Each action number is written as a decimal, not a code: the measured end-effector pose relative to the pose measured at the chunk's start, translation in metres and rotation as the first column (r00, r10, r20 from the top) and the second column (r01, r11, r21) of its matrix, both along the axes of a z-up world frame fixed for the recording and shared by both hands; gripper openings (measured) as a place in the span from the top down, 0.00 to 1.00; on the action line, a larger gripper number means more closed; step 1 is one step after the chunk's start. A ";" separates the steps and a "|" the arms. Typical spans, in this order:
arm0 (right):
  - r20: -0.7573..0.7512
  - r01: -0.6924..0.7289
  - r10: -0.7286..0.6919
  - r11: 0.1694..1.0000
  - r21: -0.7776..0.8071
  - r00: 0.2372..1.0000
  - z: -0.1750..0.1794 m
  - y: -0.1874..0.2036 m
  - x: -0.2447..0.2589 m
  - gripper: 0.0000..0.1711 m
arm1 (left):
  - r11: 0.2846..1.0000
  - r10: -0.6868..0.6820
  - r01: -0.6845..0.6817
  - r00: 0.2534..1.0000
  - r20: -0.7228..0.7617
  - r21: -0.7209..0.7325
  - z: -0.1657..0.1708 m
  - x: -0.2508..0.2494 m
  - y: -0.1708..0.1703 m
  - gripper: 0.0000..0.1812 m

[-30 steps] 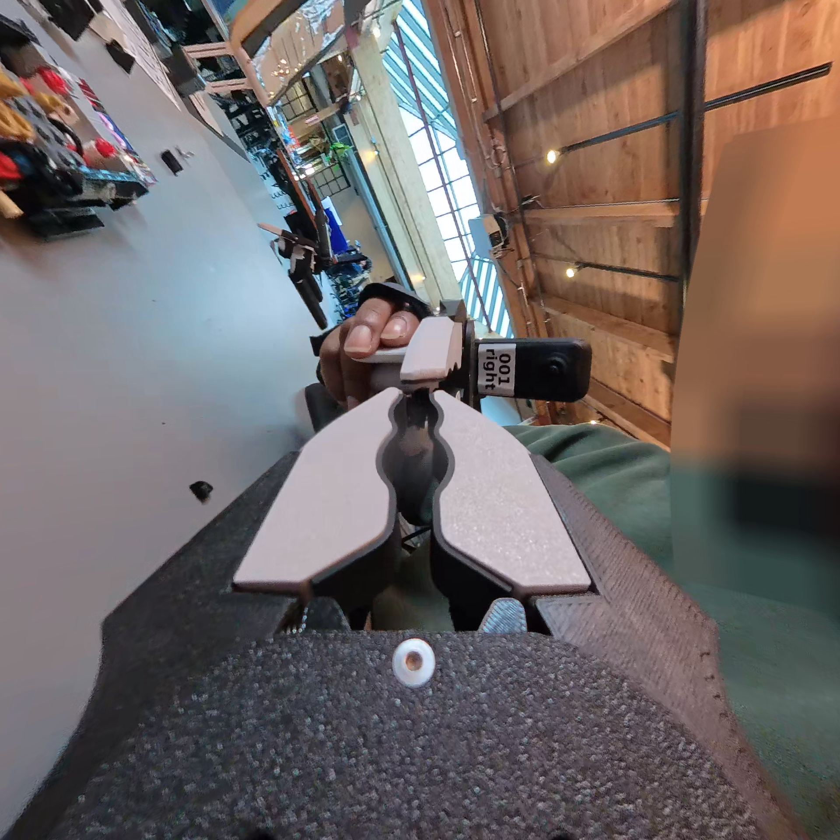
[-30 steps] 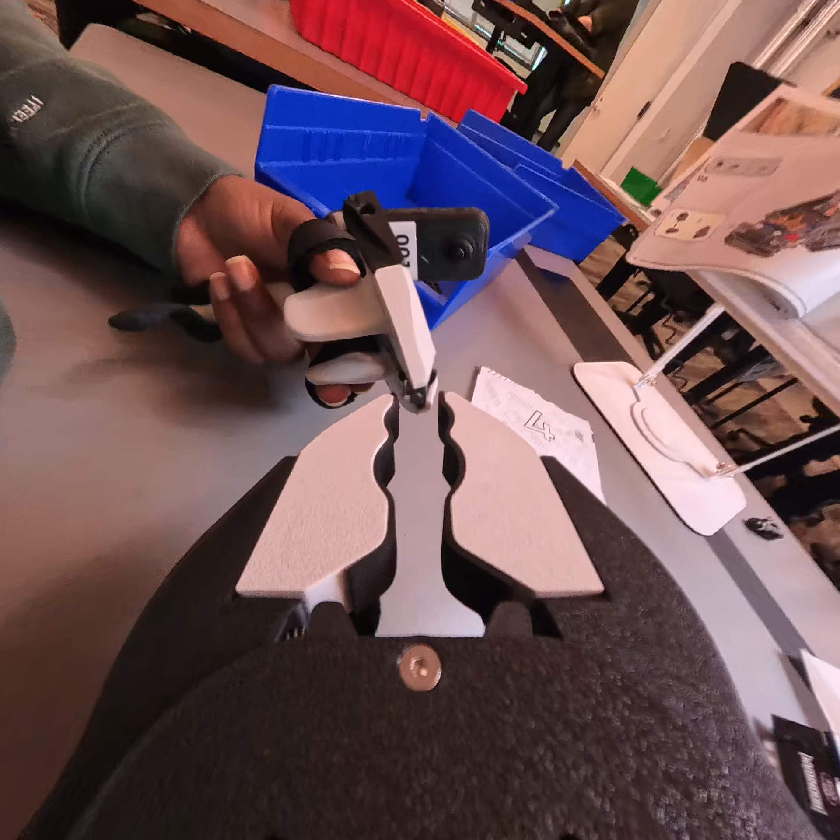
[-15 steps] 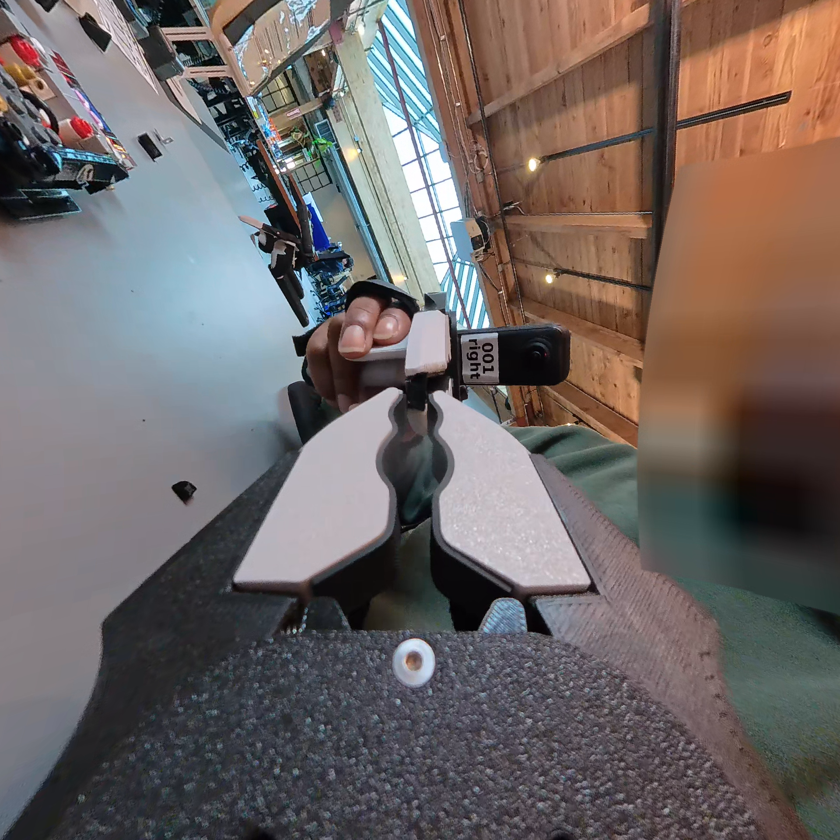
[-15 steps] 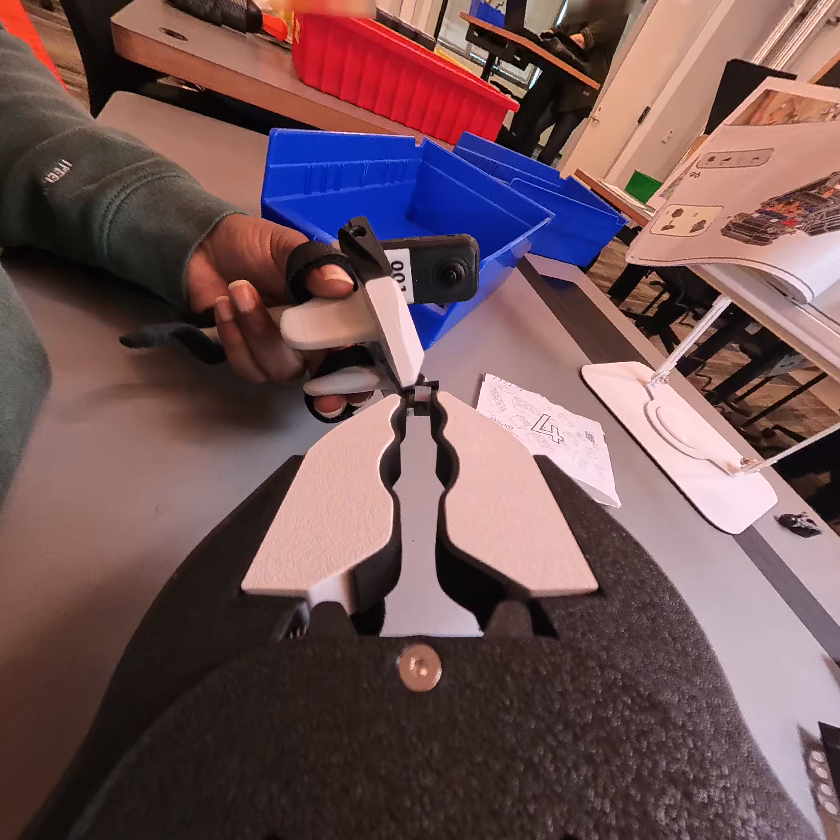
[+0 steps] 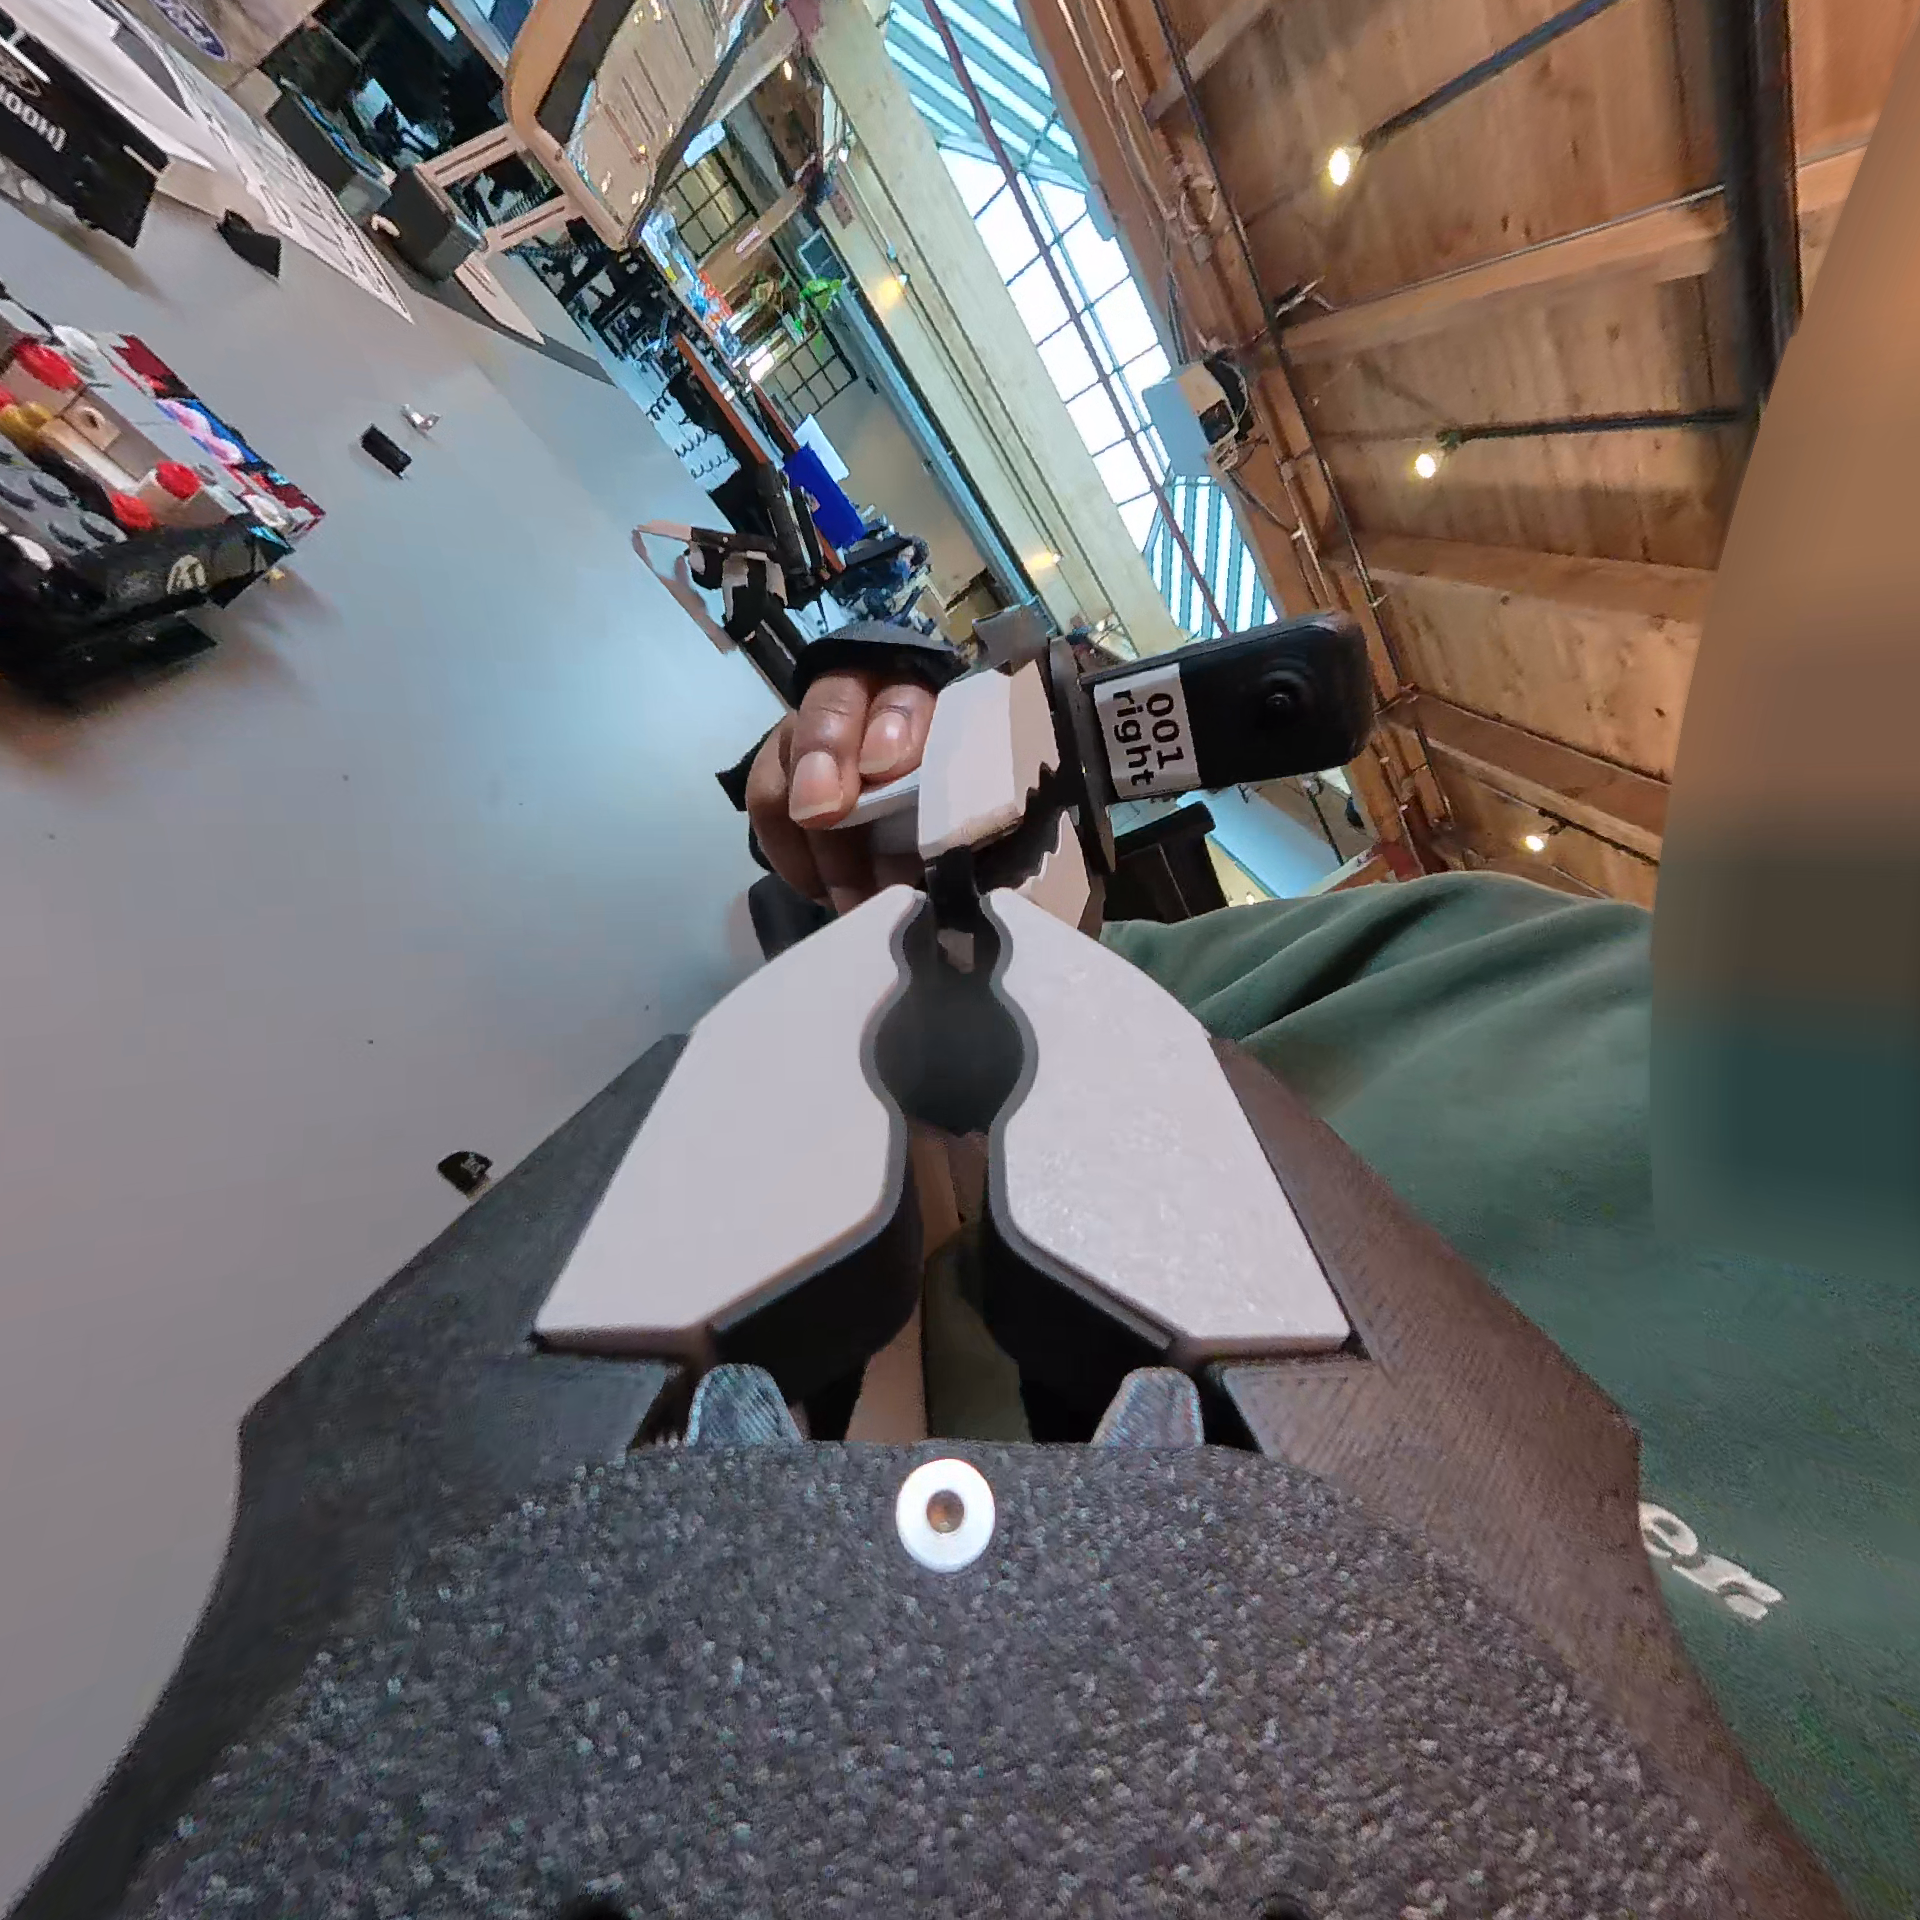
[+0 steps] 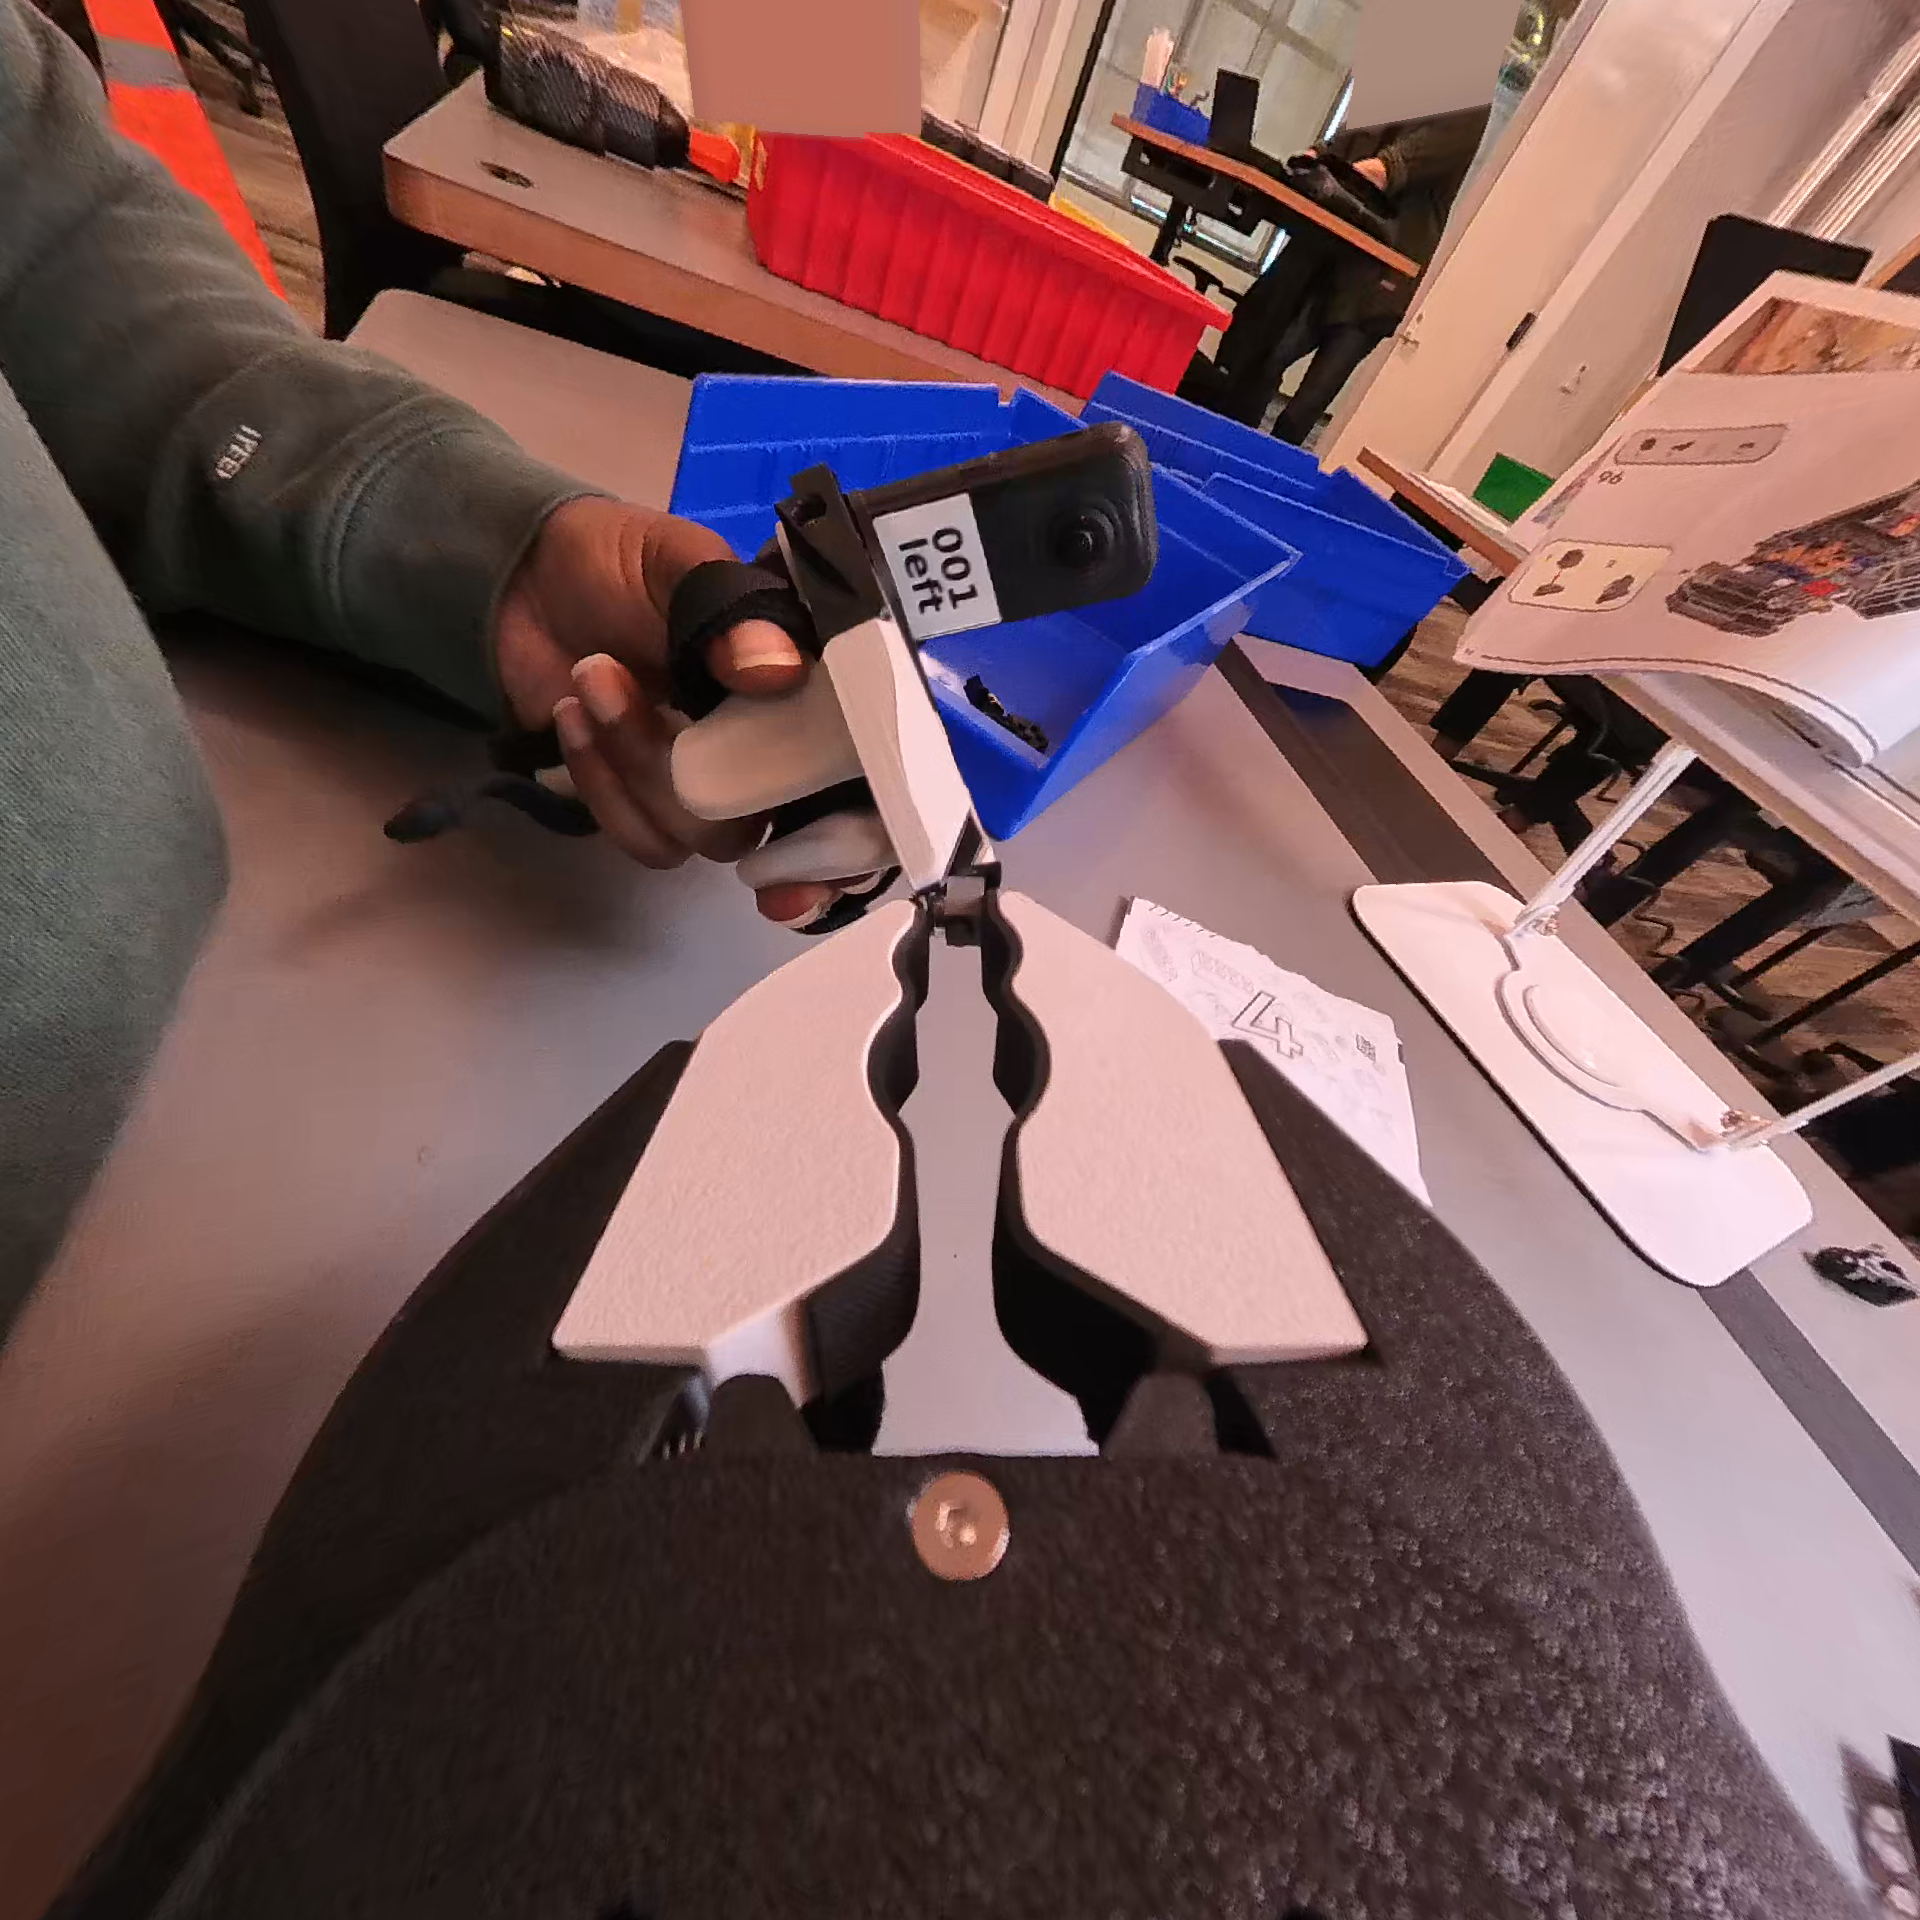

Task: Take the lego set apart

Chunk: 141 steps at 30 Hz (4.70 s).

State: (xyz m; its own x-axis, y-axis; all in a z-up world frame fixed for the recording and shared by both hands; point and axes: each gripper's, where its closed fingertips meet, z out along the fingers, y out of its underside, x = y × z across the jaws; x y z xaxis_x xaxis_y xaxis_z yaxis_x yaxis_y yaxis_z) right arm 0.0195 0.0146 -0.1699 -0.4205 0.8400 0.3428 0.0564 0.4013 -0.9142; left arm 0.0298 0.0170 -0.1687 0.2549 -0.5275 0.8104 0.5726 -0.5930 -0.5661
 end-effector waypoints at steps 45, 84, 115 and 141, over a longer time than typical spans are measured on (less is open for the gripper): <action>0.217 -0.014 -0.003 0.997 0.075 0.976 -0.053 0.014 0.001 0.94 | 1.000 0.000 -0.023 0.585 -0.811 -0.016 -0.083 -0.009 -0.003 0.83; -0.023 0.119 -0.118 0.990 0.078 0.993 -0.011 0.007 -0.013 0.92 | 0.989 0.084 -0.041 0.946 0.313 -0.142 -0.007 -0.010 0.012 0.96; 0.077 -0.173 0.171 0.985 0.019 0.982 -0.010 -0.018 0.019 0.93 | 0.982 -0.165 0.178 0.970 0.176 -0.059 -0.005 0.020 -0.012 0.96; 0.100 -0.148 0.236 0.833 -0.532 0.967 0.018 -0.015 0.010 0.95 | 0.917 0.210 -0.057 0.910 -0.357 0.394 0.017 0.007 -0.013 0.95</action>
